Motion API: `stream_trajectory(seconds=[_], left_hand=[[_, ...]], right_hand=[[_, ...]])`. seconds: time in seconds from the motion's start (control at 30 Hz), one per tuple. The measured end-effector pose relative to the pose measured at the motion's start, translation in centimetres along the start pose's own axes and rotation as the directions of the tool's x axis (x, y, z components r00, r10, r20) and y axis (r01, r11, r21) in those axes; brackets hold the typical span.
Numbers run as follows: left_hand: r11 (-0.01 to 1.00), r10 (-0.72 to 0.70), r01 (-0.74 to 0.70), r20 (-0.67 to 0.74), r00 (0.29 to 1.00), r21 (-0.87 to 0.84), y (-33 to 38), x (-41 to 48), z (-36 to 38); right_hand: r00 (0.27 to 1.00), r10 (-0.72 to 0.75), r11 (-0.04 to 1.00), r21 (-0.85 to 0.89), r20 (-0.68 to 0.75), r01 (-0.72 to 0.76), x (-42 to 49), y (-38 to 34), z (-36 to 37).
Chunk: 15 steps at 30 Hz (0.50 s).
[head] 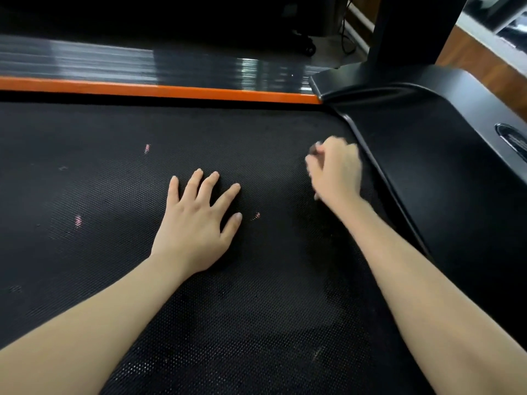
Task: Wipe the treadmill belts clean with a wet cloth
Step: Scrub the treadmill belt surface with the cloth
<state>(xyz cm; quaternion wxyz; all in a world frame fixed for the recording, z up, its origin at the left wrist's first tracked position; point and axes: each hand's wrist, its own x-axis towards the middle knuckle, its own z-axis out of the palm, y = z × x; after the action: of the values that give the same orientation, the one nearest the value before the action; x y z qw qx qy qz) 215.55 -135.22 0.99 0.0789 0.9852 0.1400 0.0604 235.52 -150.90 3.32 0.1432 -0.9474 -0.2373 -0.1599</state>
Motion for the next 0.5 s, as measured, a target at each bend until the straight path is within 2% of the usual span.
stream_trajectory(seconds=[0.03,0.1,0.17,0.2,0.23,0.3,0.37,0.43,0.47,0.5], left_hand=[[1.000,-0.004,0.004,-0.002,1.000,-0.002,0.0,0.0,0.0],[1.000,0.002,-0.002,-0.005,1.000,-0.005,0.0,0.0,-0.1],[1.000,0.003,-0.003,0.000,1.000,-0.008,0.0,0.0,0.0],[1.000,0.003,-0.003,0.001,1.000,-0.005,0.0,0.0,0.0],[1.000,0.003,-0.003,0.000,1.000,-0.001,0.0,0.0,0.0],[1.000,0.004,-0.004,-0.001,1.000,0.006,0.0,0.0,0.1],[1.000,0.004,-0.004,-0.002,1.000,0.010,0.0,0.0,0.2],[1.000,0.004,-0.004,-0.003,1.000,0.011,-0.1,0.0,0.1],[1.000,0.002,-0.002,0.001,1.000,0.009,0.0,0.0,0.1],[1.000,-0.003,0.003,0.002,1.000,0.007,0.0,0.0,0.1]], right_hand=[[0.990,-0.143,0.988,0.065,-0.011,0.143,-2.3,-0.5,-0.1],[0.923,-0.385,0.912,0.161,0.014,0.378,-6.6,-0.9,-0.9],[0.872,-0.490,0.860,0.162,0.003,0.483,-6.6,0.1,-1.1],[0.885,-0.465,0.878,0.125,-0.007,0.462,-5.2,0.7,-0.8],[0.926,-0.377,0.923,0.074,-0.029,0.378,-3.4,1.3,-0.4],[0.995,-0.086,0.996,-0.019,-0.052,0.085,1.2,2.2,0.5],[0.991,0.131,0.988,-0.075,-0.034,-0.134,4.3,2.3,1.2],[0.987,0.160,0.985,-0.064,-0.022,-0.161,4.1,0.9,1.2],[0.994,0.109,0.993,-0.037,-0.006,-0.109,3.0,0.0,1.0],[1.000,-0.002,1.000,0.019,-0.008,0.002,1.3,-0.7,0.9]])
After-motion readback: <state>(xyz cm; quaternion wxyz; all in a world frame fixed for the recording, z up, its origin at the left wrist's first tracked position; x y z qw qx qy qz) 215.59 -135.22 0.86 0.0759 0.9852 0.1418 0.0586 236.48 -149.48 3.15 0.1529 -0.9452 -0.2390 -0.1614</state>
